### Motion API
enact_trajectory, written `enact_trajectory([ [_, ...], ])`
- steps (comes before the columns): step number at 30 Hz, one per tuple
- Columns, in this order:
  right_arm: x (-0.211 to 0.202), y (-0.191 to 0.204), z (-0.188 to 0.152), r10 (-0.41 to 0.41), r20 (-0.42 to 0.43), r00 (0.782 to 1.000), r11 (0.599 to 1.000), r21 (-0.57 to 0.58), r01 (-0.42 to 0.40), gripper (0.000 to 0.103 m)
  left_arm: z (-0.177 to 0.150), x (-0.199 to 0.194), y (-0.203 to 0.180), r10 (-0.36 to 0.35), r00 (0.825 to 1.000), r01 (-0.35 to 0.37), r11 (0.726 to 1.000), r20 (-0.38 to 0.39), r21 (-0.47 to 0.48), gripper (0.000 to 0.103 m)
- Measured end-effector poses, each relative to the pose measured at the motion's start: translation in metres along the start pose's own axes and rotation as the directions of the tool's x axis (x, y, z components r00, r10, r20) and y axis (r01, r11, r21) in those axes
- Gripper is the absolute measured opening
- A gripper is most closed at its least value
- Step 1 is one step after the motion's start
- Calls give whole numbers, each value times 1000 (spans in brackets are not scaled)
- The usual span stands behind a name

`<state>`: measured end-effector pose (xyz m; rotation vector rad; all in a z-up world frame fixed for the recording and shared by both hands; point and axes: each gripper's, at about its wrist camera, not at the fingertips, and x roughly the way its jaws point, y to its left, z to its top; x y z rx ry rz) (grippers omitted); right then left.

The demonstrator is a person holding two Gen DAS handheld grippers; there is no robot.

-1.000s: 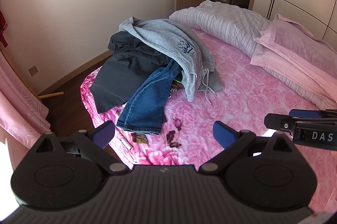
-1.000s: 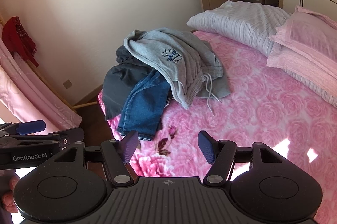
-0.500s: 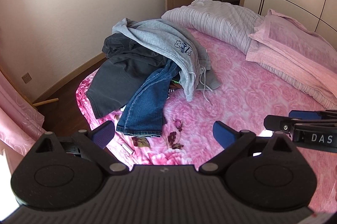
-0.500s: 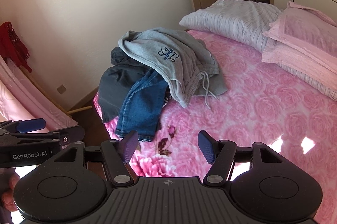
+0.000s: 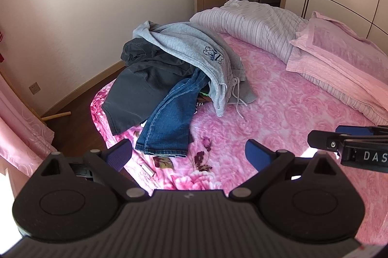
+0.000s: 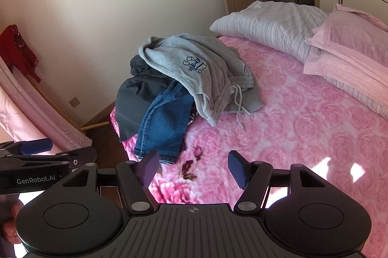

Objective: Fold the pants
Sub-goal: 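Move both grippers toward the clothes pile on the bed, then grasp the grey sweatpants with both grippers and lift them off the pile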

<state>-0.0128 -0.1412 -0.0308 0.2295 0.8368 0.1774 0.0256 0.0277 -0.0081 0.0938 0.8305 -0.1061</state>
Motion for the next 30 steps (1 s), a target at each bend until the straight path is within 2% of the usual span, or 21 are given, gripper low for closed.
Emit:
enact_trajectory([
  [9,4,-25,2,49,-33,998,997,-52,-50,60,-5,0,-15,50,998,-51,996,-24,-68,98],
  [14,16,-49,-1,70,-74,995,997,-22,-72,60,-13,11,-12,72,995,-80,990,-66,-113,98],
  [17,22,-59,5,91,-72,993,996,1,-91,60,-12,19,-5,81,993,-92,987,-85,-133,98],
  [23,45,-72,24,83,-53,995,995,58,-80,60,9,38,16,111,992,-119,984,-66,-132,98],
  [26,60,-79,35,75,-37,996,992,107,-71,60,27,58,31,94,994,-99,990,-56,-98,98],
  [30,95,-88,56,46,-14,999,970,240,-42,60,60,98,55,82,995,-85,994,-54,-67,98],
])
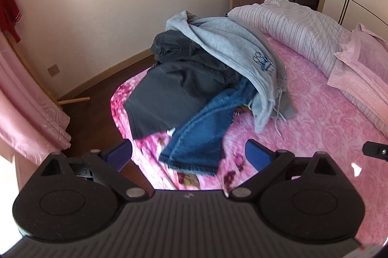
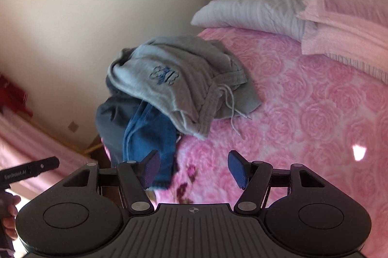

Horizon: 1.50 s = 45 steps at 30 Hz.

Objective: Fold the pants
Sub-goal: 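Grasp the grey sweatpants with both grippers and lift them off the pile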

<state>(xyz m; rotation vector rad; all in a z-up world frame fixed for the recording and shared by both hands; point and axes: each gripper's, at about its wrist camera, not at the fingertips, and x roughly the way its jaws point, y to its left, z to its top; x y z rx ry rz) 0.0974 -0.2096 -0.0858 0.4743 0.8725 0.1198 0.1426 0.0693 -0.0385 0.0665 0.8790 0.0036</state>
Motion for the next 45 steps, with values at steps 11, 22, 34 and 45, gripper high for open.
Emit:
enact_trajectory([
  [11,112,11,44,4,24,1000,848,529,-16,60,125,123,53,-97,994,105,977,-52,185,95],
  [22,206,-29,0,53,161,986,96,982,-166,70,210,217,91,-144,985,165,949,-95,267,95],
  [34,190,0,73,-272,189,944,528,849,-18,13,285,304,91,-156,984,173,953,-84,248,95],
  [45,174,46,136,-278,351,894,806,592,18,12,356,423,25,-127,979,187,876,-162,444,95],
])
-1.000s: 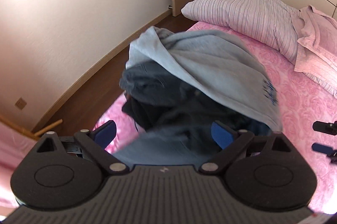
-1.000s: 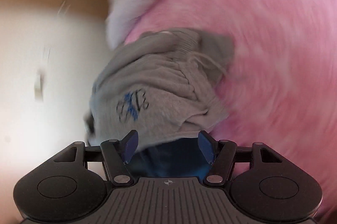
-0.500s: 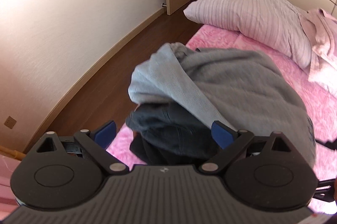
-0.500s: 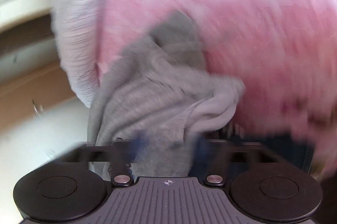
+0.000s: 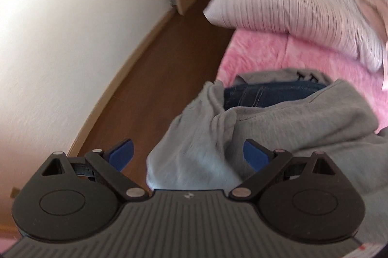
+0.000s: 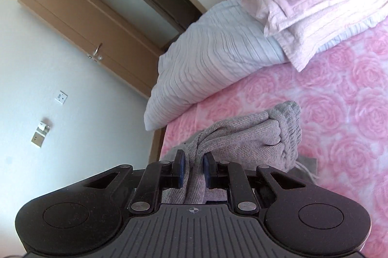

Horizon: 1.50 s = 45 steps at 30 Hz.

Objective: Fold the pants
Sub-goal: 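Grasp the grey sweatpants with both grippers and lift them off the pile, then lay the grey sweatpants on open bed space and open both grippers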

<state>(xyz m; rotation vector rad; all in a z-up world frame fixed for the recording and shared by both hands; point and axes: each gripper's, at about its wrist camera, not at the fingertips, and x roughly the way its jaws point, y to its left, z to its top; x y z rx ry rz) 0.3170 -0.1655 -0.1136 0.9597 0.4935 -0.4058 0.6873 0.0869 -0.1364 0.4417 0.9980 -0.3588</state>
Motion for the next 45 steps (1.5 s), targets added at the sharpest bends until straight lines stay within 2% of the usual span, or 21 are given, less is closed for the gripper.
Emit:
enact_trajectory([
  [1,3,-2,2,1,-12,1000,1000,19,-1,12,4,11,-4,3,1000,-3,1000,-21,18,93],
  [2,6,-4,2,5,-24,1000,999,40,-4,12,5,22,-6,2,999,0,999,-43,35,86],
  [4,2,-7,9,19,-37,999,997,74,-16,12,4,38,-8,-19,996,25,998,-90,58,54],
  [5,2,-9,13,36,-34,999,996,80,-33,12,1,41,-9,-52,993,59,996,-102,62,24],
  [7,-3,-2,25,74,-10,997,996,55,-74,12,-5,35,-13,-47,996,52,996,-69,71,19],
  [10,-23,6,42,139,83,987,990,12,-141,11,-4,4,-18,-46,999,45,997,14,66,16],
  [12,-39,7,56,185,142,972,982,2,-187,10,1,-27,-18,-70,994,68,997,89,25,15],
  [14,-59,7,70,216,202,955,976,-18,-216,10,6,-66,-21,-92,980,91,996,179,9,15],
  [17,-96,2,85,250,285,925,968,-39,-250,10,9,-131,-37,-154,938,152,988,311,29,15],
  [19,-127,-7,98,265,358,895,963,-59,-261,10,8,-177,-57,-202,897,188,979,392,74,15],
  [21,-162,-22,112,276,429,860,960,-72,-272,9,6,-221,-78,-268,845,242,963,463,115,14],
  [23,-202,-39,126,262,492,830,964,-84,-254,9,3,-259,-107,-330,801,295,943,499,151,14],
  [26,-263,-70,147,226,566,793,973,-91,-212,9,-7,-303,-165,-400,756,327,917,519,230,14],
  [28,-300,-94,161,185,601,778,982,-94,-162,9,-16,-321,-209,-453,733,367,891,507,266,14],
  [31,-353,-139,180,123,621,774,992,-76,-97,9,-33,-332,-278,-516,721,432,856,462,283,14],
  [38,-470,-259,215,13,635,773,1000,-28,7,10,-83,-349,-436,-599,721,542,801,348,257,14],
  [41,-521,-309,211,-19,644,765,999,-19,41,10,-115,-364,-490,-636,699,582,772,327,256,15],
  [42,-534,-326,207,-45,627,777,998,-10,65,14,-128,-367,-505,-648,692,592,762,319,263,15],
  [43,-545,-343,203,-96,583,807,994,7,113,19,-142,-367,-520,-657,694,600,754,296,268,17],
  [44,-548,-358,197,-174,501,848,982,25,187,39,-156,-362,-531,-651,712,594,758,263,268,25],
  [45,-548,-375,190,-274,387,880,959,48,278,62,-172,-357,-541,-628,744,571,775,228,271,38],
])
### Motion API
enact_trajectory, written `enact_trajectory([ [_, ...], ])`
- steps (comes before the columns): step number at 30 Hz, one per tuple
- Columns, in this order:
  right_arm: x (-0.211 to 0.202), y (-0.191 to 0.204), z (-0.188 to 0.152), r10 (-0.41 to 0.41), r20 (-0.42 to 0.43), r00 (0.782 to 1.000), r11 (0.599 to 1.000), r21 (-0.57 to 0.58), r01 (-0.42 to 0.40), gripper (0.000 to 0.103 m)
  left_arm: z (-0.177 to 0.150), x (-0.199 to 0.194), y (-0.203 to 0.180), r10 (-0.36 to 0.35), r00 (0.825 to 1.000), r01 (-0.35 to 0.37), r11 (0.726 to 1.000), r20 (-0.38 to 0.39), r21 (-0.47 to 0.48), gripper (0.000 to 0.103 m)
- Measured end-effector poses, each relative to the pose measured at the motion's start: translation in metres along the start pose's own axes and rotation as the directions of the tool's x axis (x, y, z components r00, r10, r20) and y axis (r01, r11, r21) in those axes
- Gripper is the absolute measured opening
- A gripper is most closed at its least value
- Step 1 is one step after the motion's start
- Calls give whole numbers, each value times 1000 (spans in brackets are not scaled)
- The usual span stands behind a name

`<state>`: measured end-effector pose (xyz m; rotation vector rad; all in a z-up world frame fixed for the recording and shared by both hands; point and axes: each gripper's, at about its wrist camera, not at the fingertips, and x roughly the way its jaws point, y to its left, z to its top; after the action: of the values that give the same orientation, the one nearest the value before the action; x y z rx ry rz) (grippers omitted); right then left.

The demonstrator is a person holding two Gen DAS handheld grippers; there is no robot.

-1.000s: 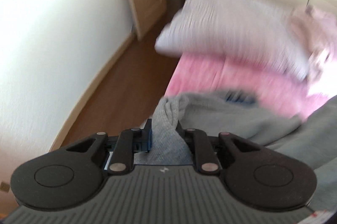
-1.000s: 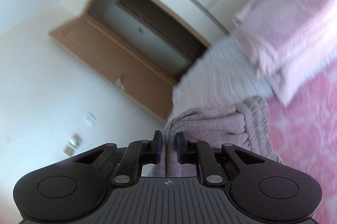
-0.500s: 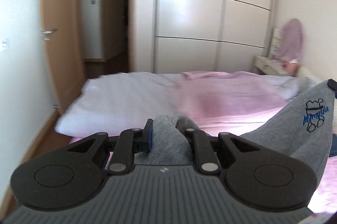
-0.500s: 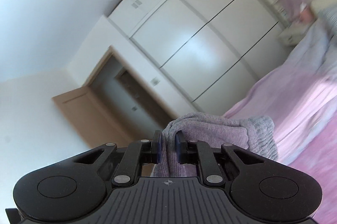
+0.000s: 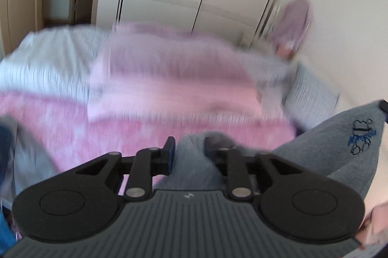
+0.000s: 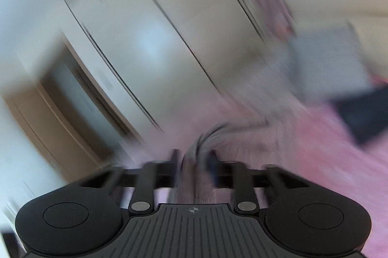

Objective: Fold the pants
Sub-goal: 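Lay the grey sweatpants on open bed space and open both grippers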

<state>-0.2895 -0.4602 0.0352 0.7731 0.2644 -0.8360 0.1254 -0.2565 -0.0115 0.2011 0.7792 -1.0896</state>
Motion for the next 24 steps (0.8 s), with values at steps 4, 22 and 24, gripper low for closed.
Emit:
enact_trajectory([
  [4,9,-53,-75,-198,-331,923,980,-74,184,63,-67,26,-17,152,965,-133,986,-214,102,61],
  [22,-6,12,-219,-312,-532,787,940,-291,176,63,-169,-18,-29,221,878,-130,964,-424,234,69],
  [24,-2,16,-224,-315,-537,782,940,-292,178,63,-169,-23,-27,233,885,-136,957,-404,256,69],
])
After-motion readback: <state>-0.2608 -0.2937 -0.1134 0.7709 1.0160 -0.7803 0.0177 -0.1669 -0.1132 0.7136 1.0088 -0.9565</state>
